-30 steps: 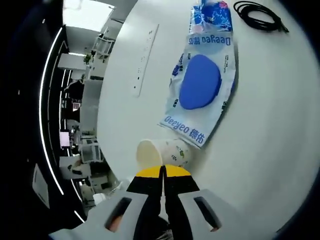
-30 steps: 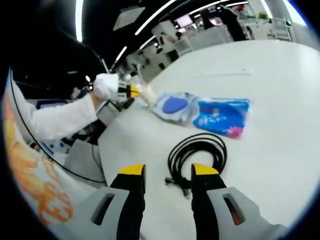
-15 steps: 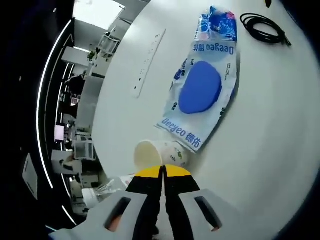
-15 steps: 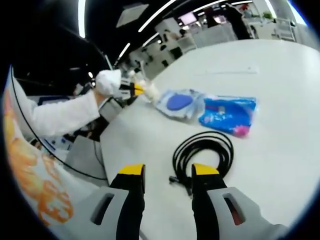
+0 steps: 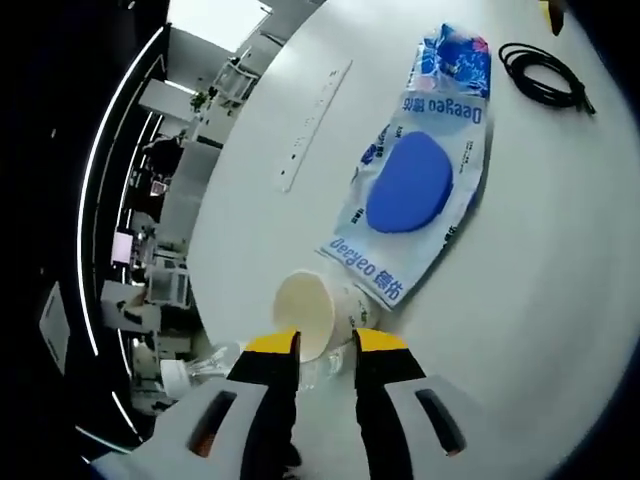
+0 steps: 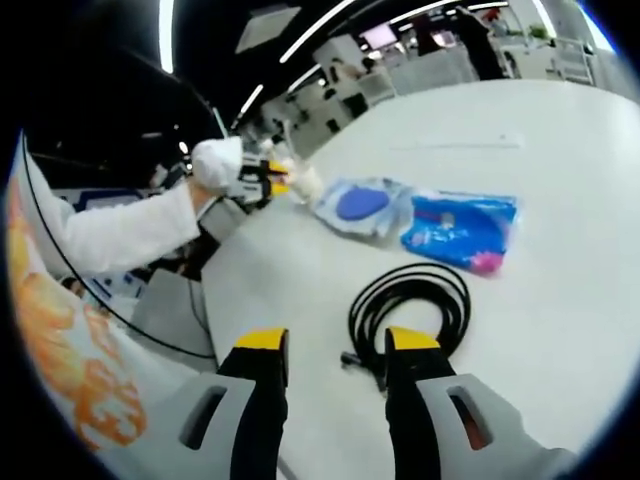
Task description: Arrange the tabletop items into an orderly group along one side of the table until the central work area is clear of visible clutter.
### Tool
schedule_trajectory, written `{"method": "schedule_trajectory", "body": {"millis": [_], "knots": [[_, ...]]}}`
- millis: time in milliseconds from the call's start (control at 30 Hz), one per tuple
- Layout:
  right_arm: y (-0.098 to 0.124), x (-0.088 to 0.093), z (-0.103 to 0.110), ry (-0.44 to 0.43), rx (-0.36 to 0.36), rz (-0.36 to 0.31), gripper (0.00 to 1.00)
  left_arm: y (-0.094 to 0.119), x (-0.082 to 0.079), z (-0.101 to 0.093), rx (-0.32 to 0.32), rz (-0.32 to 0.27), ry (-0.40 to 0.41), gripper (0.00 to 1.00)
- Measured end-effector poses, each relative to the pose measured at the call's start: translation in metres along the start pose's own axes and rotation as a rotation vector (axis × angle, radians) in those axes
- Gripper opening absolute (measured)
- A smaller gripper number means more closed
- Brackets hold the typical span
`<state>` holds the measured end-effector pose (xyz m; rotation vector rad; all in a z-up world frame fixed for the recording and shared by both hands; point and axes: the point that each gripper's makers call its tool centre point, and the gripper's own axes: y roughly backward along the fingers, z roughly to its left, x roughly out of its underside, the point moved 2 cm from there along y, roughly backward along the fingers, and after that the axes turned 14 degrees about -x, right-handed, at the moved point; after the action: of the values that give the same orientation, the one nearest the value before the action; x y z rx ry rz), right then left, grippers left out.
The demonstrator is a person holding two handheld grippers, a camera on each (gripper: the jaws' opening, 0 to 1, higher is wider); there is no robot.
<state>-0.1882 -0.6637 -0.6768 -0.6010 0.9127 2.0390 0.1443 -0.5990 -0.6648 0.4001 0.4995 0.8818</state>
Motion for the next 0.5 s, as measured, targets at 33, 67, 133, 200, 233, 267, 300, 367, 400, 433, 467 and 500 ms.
{"method": "schedule_trajectory", "body": {"millis": [33, 67, 133, 200, 233, 267, 300, 367, 400, 433, 467, 500], "knots": [[0.001, 0.000, 0.000, 0.002, 0.001, -0.001, 0.37, 0.002, 0.000, 0.002, -0.011, -0.002, 0.010, 0.29], [0.001, 0.000, 0.000, 0.003, 0.002, -0.001, 0.37, 0.003, 0.000, 0.002, -0.016, 0.000, 0.017, 0.33], [0.003, 0.000, 0.001, 0.005, 0.004, -0.001, 0.37, 0.008, 0.004, 0.009, -0.060, 0.032, 0.023, 0.46], [0.005, -0.001, 0.002, 0.016, 0.006, -0.006, 0.37, 0.015, 0.003, 0.016, -0.107, 0.027, 0.076, 0.57], [0.006, -0.001, 0.003, 0.019, 0.006, -0.007, 0.38, 0.019, 0.004, 0.016, -0.114, 0.027, 0.135, 0.64], [0.006, 0.000, 0.004, 0.021, 0.006, -0.008, 0.38, 0.021, 0.004, 0.017, -0.116, 0.028, 0.155, 0.70], [0.007, 0.000, 0.005, 0.023, 0.004, -0.009, 0.39, 0.025, 0.006, 0.017, -0.120, 0.036, 0.227, 0.75], [0.007, -0.001, 0.009, 0.029, -0.006, -0.021, 0.41, 0.032, 0.010, 0.012, -0.097, 0.052, 0.323, 0.85], [0.008, -0.001, 0.011, 0.032, -0.009, -0.026, 0.43, 0.034, 0.013, 0.005, -0.066, 0.063, 0.358, 0.89], [0.008, -0.001, 0.014, 0.039, -0.013, -0.031, 0.44, 0.037, 0.018, -0.003, -0.037, 0.083, 0.416, 0.94], [0.008, -0.001, 0.016, 0.043, -0.015, -0.032, 0.45, 0.040, 0.020, -0.007, -0.028, 0.092, 0.455, 0.97], [0.008, 0.000, 0.019, 0.051, -0.017, -0.031, 0.45, 0.045, 0.023, -0.012, -0.012, 0.095, 0.490, 0.97]]}}
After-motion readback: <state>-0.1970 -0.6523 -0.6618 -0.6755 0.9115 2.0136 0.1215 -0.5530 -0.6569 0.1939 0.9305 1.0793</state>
